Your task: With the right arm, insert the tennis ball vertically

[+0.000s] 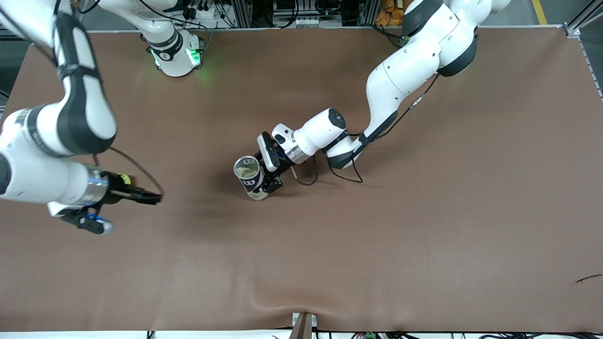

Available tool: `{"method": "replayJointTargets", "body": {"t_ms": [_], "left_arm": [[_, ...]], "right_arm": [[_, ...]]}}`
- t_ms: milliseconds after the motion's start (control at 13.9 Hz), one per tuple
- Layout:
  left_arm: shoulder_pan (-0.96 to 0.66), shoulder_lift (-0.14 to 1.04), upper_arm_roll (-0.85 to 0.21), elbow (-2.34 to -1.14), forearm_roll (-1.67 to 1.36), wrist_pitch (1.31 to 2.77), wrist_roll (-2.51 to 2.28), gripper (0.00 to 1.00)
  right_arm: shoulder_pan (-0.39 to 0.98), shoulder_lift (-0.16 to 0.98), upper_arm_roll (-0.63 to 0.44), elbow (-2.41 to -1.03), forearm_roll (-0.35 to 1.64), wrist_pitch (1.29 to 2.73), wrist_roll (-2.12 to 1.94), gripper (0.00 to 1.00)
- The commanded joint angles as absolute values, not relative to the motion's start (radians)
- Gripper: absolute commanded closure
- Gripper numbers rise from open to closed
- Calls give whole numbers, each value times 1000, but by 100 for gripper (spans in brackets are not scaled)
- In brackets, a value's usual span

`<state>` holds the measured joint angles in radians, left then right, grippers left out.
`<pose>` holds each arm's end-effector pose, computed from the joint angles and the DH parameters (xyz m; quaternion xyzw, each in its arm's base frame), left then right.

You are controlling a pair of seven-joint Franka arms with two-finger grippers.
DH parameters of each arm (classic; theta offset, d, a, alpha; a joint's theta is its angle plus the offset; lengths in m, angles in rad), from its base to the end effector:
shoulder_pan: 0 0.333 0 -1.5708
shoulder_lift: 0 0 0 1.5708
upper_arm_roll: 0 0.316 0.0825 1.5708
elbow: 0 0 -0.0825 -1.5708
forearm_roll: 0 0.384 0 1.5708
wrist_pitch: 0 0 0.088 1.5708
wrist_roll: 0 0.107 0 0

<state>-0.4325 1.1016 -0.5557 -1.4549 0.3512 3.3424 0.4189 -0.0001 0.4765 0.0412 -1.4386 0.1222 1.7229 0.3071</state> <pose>0.4940 -0.5703 0.1992 0.7081 -0.5247 0.4070 0.2400 0.6729 0.0345 0.4032 -0.9820 0.1479 0.1061 0.0512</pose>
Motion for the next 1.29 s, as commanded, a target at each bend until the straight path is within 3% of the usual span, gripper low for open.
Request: {"method": "replayJointTargets", "body": {"t_ms": [0, 503, 790, 1221], "left_arm": [[-436, 1104, -555, -1450, 337, 3361, 419, 20], [-436, 1104, -554, -1450, 334, 3361, 417, 17], [-436, 1104, -554, -1448, 334, 3361, 417, 17], [-436, 1104, -554, -1448, 334, 3361, 417, 17]], "right_arm": [[-92, 511, 61, -1486, 40, 1721, 209, 0], [-207, 563, 60, -1591, -67, 1749, 48, 0], [-242, 561, 60, -1725, -107, 1917, 44, 0], [-238, 568, 58, -1813, -152, 2024, 43, 0]]}}
